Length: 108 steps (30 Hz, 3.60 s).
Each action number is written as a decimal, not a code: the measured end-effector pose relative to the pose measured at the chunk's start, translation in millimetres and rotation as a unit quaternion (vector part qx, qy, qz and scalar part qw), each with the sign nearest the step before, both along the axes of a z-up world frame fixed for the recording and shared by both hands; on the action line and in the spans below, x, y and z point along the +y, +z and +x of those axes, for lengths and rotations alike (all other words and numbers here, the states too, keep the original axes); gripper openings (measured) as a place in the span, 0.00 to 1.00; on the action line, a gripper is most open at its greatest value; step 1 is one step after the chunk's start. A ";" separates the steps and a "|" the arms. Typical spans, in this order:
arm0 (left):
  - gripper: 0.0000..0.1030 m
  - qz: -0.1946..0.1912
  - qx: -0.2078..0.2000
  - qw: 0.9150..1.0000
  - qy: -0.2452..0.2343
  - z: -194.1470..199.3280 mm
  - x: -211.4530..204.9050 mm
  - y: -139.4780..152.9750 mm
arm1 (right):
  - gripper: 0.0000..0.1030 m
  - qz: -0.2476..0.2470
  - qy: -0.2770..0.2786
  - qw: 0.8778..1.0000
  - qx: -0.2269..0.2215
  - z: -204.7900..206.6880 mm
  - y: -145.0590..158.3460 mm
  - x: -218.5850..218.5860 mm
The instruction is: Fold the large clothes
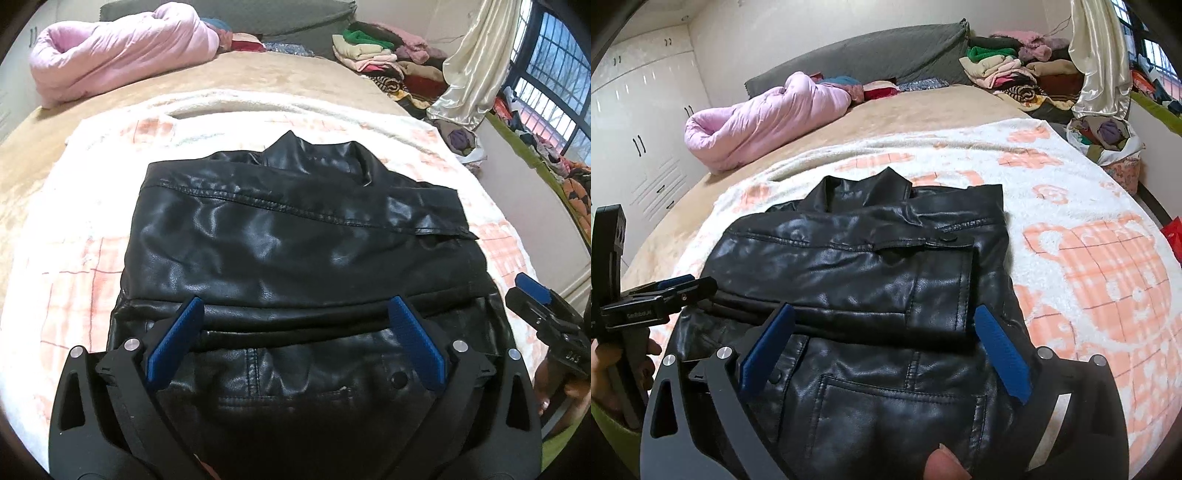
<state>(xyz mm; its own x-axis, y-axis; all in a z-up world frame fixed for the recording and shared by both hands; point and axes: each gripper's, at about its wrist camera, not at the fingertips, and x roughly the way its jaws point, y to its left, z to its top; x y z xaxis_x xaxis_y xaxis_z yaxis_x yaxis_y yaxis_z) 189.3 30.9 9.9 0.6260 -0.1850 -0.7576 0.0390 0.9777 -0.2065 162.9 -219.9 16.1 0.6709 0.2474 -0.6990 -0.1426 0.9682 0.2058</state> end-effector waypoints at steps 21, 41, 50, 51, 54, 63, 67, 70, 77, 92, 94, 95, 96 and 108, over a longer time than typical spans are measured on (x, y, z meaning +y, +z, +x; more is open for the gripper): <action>0.91 0.015 -0.039 0.999 -0.016 -38.3 -9.7 32.4 | 0.95 -0.005 0.004 0.999 -0.039 -33.2 39.3 10.4; 0.91 0.019 -0.055 0.998 -0.003 -89.7 -1.1 40.9 | 0.96 -0.007 0.039 0.998 -0.044 -83.7 49.7 13.0; 0.91 0.036 -0.043 0.998 0.011 -111.8 13.9 28.4 | 0.96 -0.012 0.039 0.999 -0.030 -108.0 41.8 5.3; 0.91 0.036 -0.042 0.998 0.014 -114.4 16.2 27.3 | 0.96 -0.012 0.040 0.999 -0.029 -109.7 41.1 4.5; 0.91 0.036 -0.042 0.998 0.014 -120.6 20.4 25.5 | 0.96 -0.018 0.042 0.999 -0.026 -114.8 38.7 3.4; 0.91 0.045 -0.031 0.998 0.019 -132.3 30.2 13.9 | 0.96 -0.033 0.040 0.999 -0.009 -127.9 27.5 -3.5; 0.91 0.041 -0.021 0.999 0.021 -136.0 35.7 7.2 | 0.96 -0.039 0.041 0.998 -0.003 -133.8 23.0 -6.0; 0.91 0.040 -0.016 0.999 0.023 -138.3 41.8 3.6 | 0.96 -0.042 0.044 0.998 0.003 -138.2 18.7 -8.0; 0.91 0.040 0.005 0.998 0.044 -150.6 66.7 -12.0 | 0.96 -0.045 0.047 0.998 0.024 -147.8 4.8 -17.7; 0.91 -0.006 0.075 0.996 0.045 -171.5 89.2 -50.8 | 0.96 -0.038 0.040 0.997 0.050 -159.8 -17.4 -42.2; 0.91 -0.007 0.082 0.996 0.046 -175.7 90.0 -55.8 | 0.96 -0.039 0.041 0.997 0.054 -162.4 -19.9 -43.9; 0.91 -0.007 0.086 0.995 0.047 -177.5 90.4 -57.6 | 0.96 -0.039 0.042 0.997 0.059 -163.9 -22.4 -44.7; 0.91 -0.007 0.090 0.995 0.047 -179.5 90.9 -59.8 | 0.96 -0.039 0.043 0.996 0.062 -165.1 -24.1 -45.5; 0.91 -0.039 0.123 0.991 0.036 -194.3 87.7 -78.1 | 0.96 -0.033 0.069 0.992 0.099 -175.6 -39.0 -52.6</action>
<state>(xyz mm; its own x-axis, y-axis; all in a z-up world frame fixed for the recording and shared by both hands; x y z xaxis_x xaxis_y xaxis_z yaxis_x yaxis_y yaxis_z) -5.1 118.7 -68.3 0.4372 -0.2101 -0.8745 -0.0919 0.9568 -0.2759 -12.7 -272.5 -22.9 0.4813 0.2765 -0.8318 -0.2369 0.9547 0.1803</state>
